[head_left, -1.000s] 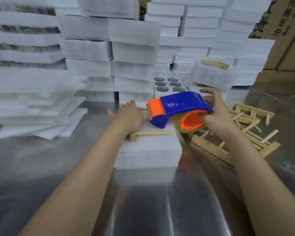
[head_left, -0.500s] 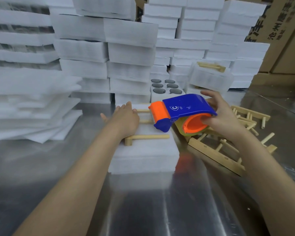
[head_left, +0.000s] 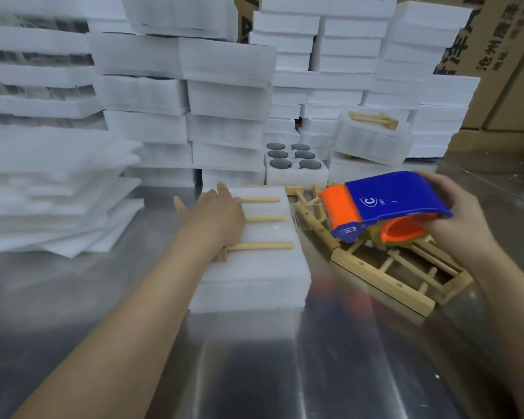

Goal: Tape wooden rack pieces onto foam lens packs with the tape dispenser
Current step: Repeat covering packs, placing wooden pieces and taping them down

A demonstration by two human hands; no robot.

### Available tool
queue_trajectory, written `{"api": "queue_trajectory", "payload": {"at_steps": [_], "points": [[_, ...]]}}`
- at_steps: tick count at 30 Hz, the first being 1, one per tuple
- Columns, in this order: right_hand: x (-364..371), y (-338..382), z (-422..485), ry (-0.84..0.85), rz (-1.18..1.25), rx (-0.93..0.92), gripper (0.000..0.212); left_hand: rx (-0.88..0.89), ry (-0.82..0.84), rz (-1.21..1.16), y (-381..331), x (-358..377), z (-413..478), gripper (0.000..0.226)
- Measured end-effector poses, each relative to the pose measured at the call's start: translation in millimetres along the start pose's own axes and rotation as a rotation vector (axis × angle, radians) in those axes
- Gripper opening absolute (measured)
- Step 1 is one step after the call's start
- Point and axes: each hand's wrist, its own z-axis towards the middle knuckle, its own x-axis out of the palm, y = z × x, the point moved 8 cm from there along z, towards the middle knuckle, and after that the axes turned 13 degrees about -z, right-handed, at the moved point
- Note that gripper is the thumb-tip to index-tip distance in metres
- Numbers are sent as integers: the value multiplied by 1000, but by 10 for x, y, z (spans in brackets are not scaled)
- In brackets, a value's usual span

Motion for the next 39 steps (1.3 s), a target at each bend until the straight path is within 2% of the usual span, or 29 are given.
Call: {"api": "queue_trajectory", "payload": {"at_steps": [2, 4, 5, 7, 9, 19, 24, 29, 39], "points": [[31, -10, -3, 14, 0, 2, 66, -68, -39, 271, -113, -31, -56, 66], [59, -31, -5, 21, 14, 13, 67, 14, -128, 422, -407, -70, -97, 67], [61, -36, -4, 15, 22, 20, 66, 125, -154, 414, -611, -38, -91, 60], [57, -36, -4, -4, 25, 26, 66, 365, -129, 241, -992, 84, -75, 40], [60, -43, -7, -16, 18, 27, 67, 445, -94, 26, -1145, 162, -93, 26], [83, -108, 20, 29, -32, 32, 70, 372, -115, 7, -990, 355, 19, 38], [129, -108, 14, 48, -30, 18, 63, 371, -163, -20, -973, 336, 33, 37], [138, -3, -19, 34, -56, -17, 65, 399, -204, -63, -979, 307, 1, 31], [111, 376, -69, -3, -350, -118, 72, 425, -205, -104, -1004, 261, -51, 24]]}}
